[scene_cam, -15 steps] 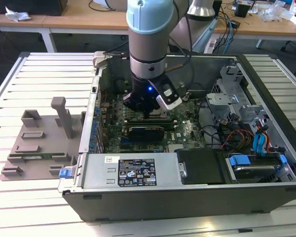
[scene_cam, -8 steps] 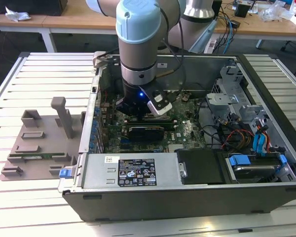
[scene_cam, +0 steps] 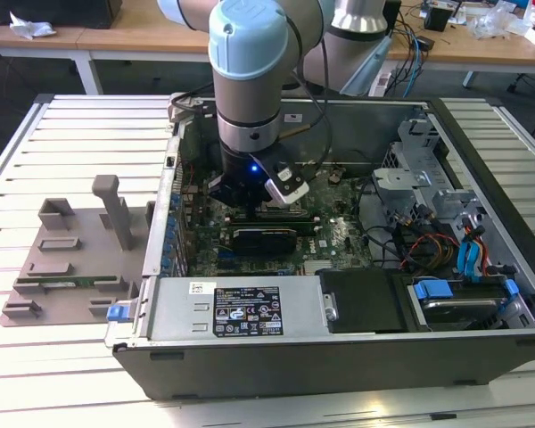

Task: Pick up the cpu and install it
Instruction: 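Install the second cpu locking lever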

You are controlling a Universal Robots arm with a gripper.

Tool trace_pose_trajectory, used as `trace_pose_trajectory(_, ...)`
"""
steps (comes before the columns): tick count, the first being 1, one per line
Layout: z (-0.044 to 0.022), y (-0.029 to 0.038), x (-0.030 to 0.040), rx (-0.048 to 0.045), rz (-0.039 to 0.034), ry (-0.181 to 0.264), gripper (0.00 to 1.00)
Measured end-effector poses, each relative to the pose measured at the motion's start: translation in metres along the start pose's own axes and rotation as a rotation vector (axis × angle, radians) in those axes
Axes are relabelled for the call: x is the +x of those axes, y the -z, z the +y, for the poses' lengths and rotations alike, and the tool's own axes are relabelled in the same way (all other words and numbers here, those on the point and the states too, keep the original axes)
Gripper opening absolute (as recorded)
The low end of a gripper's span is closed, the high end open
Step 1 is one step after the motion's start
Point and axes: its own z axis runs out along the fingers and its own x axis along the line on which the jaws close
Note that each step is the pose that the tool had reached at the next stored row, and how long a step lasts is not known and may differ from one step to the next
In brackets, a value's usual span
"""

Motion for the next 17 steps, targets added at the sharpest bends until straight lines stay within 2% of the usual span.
trace_pose_trajectory(3,0.0003,-0.0025,0.0001,-0.0008,0.0012,0.006,0.11)
trace_pose_trajectory(6,-0.0023,-0.0008,0.0009,-0.0012,-0.0023,0.007,0.11)
trace_pose_trajectory(12,-0.0023,0.0144,0.0000,0.0009,-0.0027,0.008,0.11)
trace_pose_trajectory(14,-0.0029,0.0160,-0.0059,0.0031,0.0016,0.007,0.11)
trace_pose_trajectory(16,-0.0038,0.0159,-0.0132,0.0068,0.0094,0.006,0.11)
trace_pose_trajectory(17,-0.0039,0.0156,-0.0190,0.0120,0.0161,0.006,0.11)
